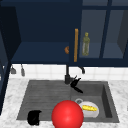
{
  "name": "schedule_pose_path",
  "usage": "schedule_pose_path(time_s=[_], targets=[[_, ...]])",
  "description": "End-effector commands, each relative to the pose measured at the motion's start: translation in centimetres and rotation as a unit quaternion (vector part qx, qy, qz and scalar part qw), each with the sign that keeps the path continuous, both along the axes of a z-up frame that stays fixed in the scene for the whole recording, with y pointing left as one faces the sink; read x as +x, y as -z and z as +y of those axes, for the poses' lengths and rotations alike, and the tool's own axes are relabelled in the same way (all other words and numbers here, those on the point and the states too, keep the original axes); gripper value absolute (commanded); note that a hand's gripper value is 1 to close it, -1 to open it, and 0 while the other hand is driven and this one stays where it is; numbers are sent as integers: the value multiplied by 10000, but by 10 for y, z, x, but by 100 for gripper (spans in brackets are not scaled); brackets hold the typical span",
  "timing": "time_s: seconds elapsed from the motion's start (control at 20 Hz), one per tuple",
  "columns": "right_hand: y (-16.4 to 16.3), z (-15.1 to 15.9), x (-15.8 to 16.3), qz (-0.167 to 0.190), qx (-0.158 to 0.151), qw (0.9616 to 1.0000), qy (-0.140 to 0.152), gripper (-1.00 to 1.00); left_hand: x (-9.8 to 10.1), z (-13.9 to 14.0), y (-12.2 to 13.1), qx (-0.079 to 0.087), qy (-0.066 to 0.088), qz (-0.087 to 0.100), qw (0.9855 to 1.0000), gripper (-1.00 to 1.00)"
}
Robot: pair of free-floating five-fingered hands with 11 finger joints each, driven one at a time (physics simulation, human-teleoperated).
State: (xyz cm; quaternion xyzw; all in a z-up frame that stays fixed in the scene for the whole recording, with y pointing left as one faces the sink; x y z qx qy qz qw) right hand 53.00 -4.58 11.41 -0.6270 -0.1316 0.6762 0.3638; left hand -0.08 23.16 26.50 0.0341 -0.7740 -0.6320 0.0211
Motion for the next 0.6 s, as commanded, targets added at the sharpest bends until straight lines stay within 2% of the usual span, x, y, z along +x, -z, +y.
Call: schedule_pose_path(time_s=[0.0, 0.25, 0.55], targets=[[0, 0, 3, -47, 509, 9980, -383, -100, 0, 0, 0, 0, 0, 0, 10000, 0], [0, -2, 5, -84, 749, 9957, -547, -100, 0, 0, 0, 0, 0, 0, 10000, 0], [3, -3, 9, -176, 1131, 9900, -830, -100, 0, 0, 0, 0, 0, 0, 10000, 0]])
